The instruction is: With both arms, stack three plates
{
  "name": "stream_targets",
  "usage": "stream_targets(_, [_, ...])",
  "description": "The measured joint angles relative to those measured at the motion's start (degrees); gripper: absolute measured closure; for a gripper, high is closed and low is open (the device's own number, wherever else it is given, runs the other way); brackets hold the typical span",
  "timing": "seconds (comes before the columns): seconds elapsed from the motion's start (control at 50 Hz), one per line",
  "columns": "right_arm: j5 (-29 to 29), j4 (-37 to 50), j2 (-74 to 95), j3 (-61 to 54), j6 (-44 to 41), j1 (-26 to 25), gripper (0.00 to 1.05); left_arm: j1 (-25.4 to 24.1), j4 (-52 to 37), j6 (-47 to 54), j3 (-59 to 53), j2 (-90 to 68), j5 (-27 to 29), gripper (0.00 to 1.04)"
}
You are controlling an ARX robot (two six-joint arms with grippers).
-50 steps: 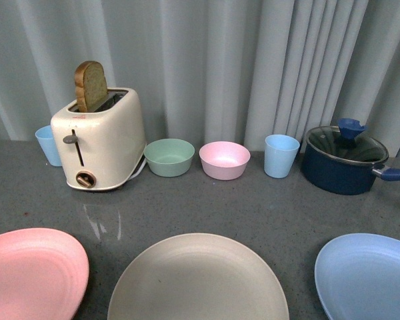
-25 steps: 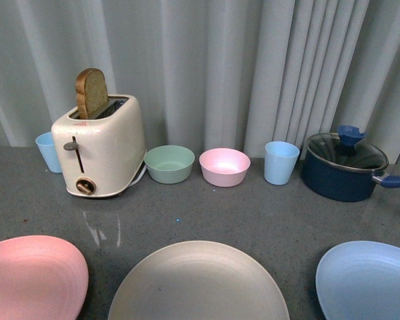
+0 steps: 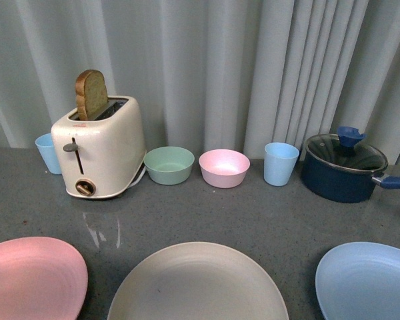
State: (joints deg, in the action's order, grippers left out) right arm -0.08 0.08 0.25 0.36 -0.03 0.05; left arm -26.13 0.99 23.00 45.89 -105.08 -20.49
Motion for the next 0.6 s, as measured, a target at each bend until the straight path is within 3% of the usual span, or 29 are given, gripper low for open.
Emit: stream_targets(0.601, [0.0,0.0,0.0,0.0,0.0,0.0,0.07,0.39,-1.55,0.98,4.76,-8.52,4.0,0.07])
